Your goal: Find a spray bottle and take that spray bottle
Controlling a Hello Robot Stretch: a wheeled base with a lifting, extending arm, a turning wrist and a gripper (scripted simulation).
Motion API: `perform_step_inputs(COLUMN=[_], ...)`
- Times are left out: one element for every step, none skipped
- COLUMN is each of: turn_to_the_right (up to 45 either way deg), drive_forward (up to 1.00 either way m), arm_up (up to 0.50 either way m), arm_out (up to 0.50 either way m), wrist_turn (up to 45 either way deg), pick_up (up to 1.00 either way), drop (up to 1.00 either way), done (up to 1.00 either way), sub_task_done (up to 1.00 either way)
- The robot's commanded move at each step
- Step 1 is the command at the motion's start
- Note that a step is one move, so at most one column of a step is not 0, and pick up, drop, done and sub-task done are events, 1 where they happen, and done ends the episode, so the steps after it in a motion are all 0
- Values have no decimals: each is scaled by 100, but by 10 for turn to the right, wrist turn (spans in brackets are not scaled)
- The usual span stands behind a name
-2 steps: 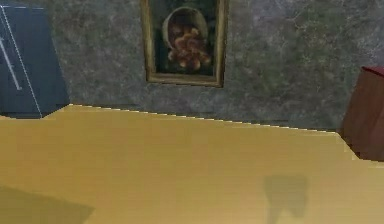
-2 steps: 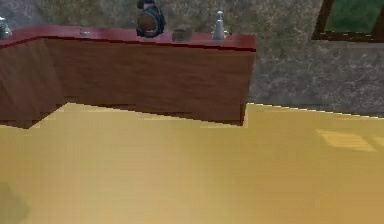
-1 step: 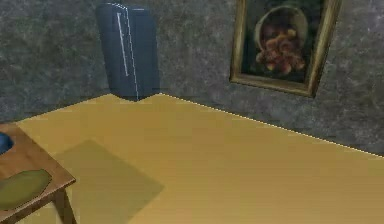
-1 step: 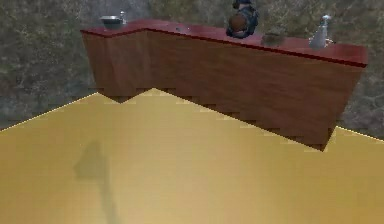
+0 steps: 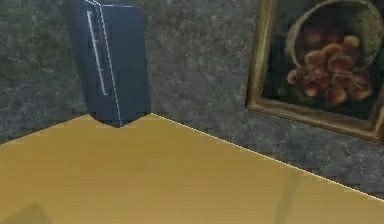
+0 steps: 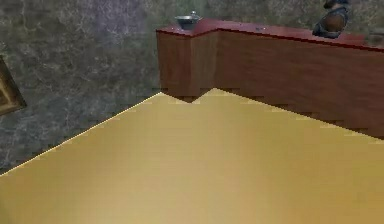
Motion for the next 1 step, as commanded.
perform_step_inputs(turn_to_the_right=[-30], drive_forward=[0], arm_up=[0], arm_out=[0], wrist_turn=[0], pick_up=[0], drop=[0], done=[0], sub_task_done=[0])
